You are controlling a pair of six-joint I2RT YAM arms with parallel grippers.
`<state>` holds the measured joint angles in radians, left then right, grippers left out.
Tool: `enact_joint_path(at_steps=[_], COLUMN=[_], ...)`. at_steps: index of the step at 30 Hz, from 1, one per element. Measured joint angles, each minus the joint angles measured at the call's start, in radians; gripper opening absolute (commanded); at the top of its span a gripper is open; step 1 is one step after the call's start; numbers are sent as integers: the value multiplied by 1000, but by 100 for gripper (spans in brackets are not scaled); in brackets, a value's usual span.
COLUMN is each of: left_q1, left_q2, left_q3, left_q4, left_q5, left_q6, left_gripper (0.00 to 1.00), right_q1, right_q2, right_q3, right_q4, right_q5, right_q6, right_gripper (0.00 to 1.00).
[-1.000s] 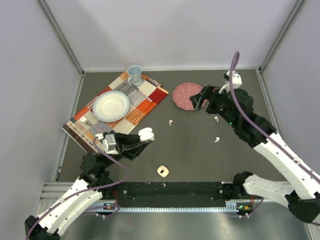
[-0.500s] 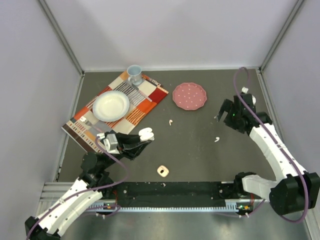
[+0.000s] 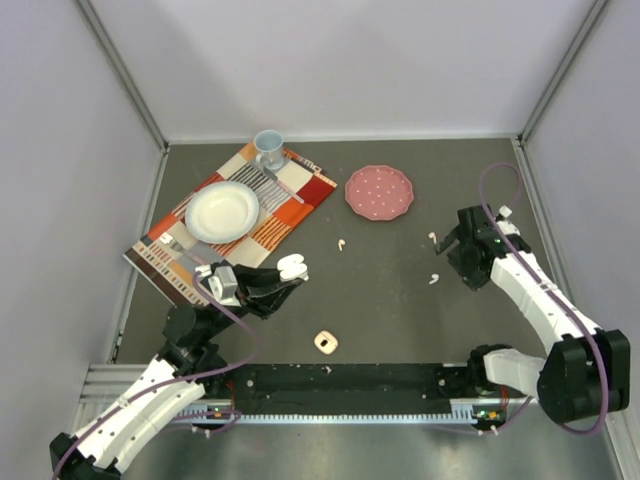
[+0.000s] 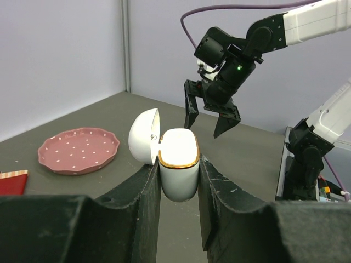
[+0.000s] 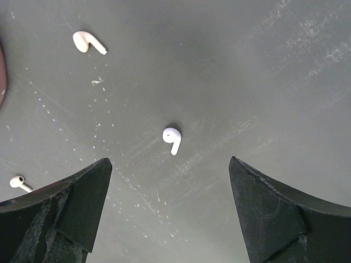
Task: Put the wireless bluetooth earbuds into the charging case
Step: Pick up the right earbud from the center of the board.
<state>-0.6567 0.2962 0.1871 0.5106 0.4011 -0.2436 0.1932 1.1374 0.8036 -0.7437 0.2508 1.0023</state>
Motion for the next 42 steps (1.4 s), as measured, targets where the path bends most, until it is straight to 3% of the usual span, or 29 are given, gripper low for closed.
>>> enact_joint_path(at_steps=[13, 21, 23, 37, 42], left_q1=[0, 0, 0, 0, 0], left_q2=[0, 0, 0, 0, 0], left_q3=[0, 0, 0, 0, 0], left_q4=[-19, -36, -42, -64, -65], left_q5=[-21, -30, -34, -53, -56], left_q6=[3, 3, 3, 11, 11], left_gripper=[0, 0, 0, 0, 0], right_q1=[0, 3, 8, 23, 34], right_q2=[118, 187, 194, 309, 319], right_q3=[-26, -26, -26, -26, -21], right_q4=[59, 94, 100, 120, 123], right_q5=[-21, -52, -52, -42, -34], right_q6=[64, 61, 65, 75, 74], right_gripper=[64, 62, 56, 55, 50])
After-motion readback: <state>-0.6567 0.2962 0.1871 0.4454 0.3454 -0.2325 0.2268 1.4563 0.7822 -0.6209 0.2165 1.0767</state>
